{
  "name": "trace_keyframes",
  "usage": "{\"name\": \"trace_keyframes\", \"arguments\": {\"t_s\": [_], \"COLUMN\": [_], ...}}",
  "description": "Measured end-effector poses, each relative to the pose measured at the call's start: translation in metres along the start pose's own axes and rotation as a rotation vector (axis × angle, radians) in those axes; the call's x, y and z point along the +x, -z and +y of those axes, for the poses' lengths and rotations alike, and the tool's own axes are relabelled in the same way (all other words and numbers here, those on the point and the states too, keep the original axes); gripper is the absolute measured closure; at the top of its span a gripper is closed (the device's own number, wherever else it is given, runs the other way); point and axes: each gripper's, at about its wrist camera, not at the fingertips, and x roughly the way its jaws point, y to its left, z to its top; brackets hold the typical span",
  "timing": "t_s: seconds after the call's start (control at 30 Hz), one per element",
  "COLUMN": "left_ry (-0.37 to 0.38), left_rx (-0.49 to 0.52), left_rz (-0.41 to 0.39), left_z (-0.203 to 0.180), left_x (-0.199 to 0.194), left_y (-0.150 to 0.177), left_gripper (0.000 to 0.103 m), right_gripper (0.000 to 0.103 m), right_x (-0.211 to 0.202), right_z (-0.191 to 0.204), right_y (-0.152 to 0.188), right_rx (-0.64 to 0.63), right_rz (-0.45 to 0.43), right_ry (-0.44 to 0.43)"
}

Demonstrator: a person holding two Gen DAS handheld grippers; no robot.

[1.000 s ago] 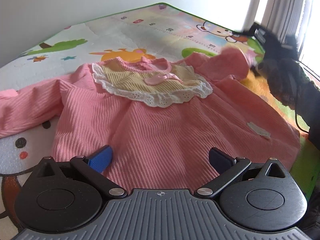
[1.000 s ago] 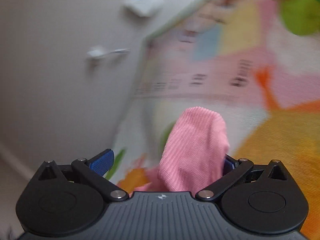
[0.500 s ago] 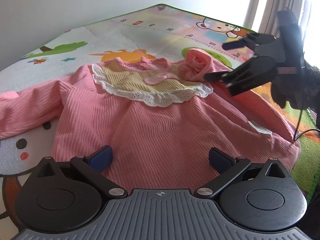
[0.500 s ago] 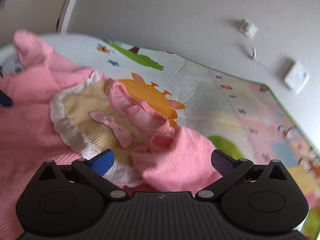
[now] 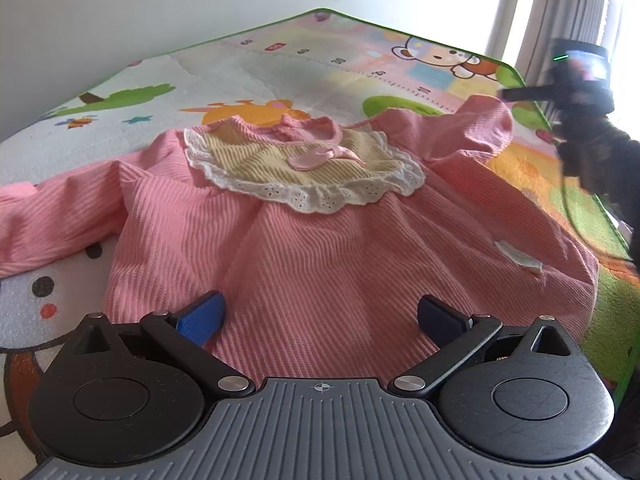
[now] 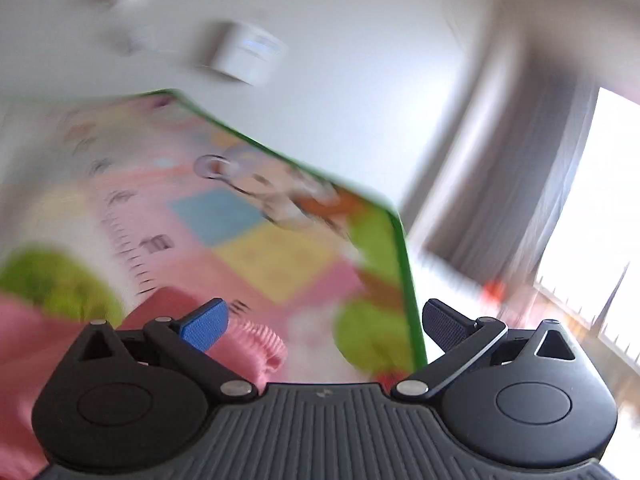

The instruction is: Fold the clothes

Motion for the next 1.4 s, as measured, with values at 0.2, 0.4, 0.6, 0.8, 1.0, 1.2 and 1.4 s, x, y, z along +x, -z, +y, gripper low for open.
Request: {"name": "trace_keyframes", "arguments": {"t_s": [0.2, 0.4, 0.6, 0.8, 1.0, 1.2, 1.4], "left_ry": [-0.025, -0.026, -0.024, -0.016, -0.012, -0.017, -0.014], "left_rx": [0.029, 0.031, 0.03, 0.019, 0.015, 0.021, 0.018], "left_rz": [0.011, 0.011, 0.01, 0.006, 0.005, 0.007, 0.005], "left_z": [-0.005, -0.004, -0.003, -0.001, -0.001, -0.002, -0.001], "left_x": [0.002, 0.002, 0.002, 0.003, 0.004, 0.003, 0.001], "left_y": [-0.001, 0.0, 0.0, 0.0, 0.0, -0.001, 0.0], "left_gripper": [0.0, 0.0, 0.0, 0.0, 0.0, 0.0, 0.0], "right_gripper": [0.0, 0.0, 0.0, 0.0, 0.0, 0.0, 0.0], "right_x": [0.013, 0.075, 0.04, 0.046, 0.048, 0.03, 0.072], "right_z": [-0.051, -0.001, 0.037, 0.03, -0.028, -0.034, 0.012], "right_y": [-0.022, -0.002, 0.034, 0.036, 0.012, -0.003, 0.029], "right_rx": [0.252, 0.033, -0.211, -0.251, -0.086, -0.068, -0.375], "right_rz": [0.03, 0.126, 0.09, 0.108, -0.072, -0.028, 0.131], "right_ry": [-0.126, -0.145, -0.256, -0.184, 0.242, -0.176, -0.052]}}
